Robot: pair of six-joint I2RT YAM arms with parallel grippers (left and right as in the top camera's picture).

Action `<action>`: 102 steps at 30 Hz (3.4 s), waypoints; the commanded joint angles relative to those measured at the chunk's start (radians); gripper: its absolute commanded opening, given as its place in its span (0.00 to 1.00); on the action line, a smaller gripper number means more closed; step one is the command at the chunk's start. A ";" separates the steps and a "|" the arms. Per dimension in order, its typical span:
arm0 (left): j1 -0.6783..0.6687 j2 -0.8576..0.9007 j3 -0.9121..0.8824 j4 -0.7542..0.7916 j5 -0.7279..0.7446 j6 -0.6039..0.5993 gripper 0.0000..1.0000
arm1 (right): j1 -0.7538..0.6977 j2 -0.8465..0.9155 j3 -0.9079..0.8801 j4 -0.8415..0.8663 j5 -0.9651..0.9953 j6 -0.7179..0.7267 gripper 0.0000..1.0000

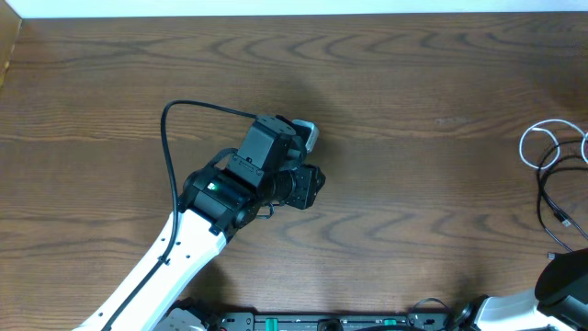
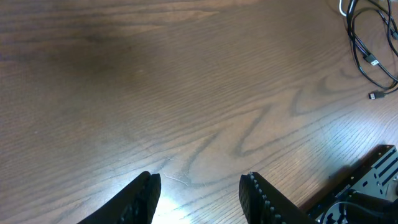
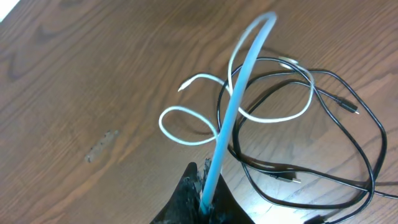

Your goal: Untangle cables

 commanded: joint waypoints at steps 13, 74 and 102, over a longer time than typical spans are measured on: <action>0.000 0.001 0.010 0.000 -0.011 0.010 0.47 | -0.005 -0.006 0.005 -0.002 0.025 0.011 0.01; 0.521 0.127 0.010 -0.327 -0.136 -0.159 0.61 | 0.601 -0.004 -0.025 -0.294 -0.034 -0.206 0.99; 0.526 -0.555 -0.180 -0.280 -0.117 0.054 0.83 | 0.580 -0.681 -0.729 0.031 0.017 -0.138 0.99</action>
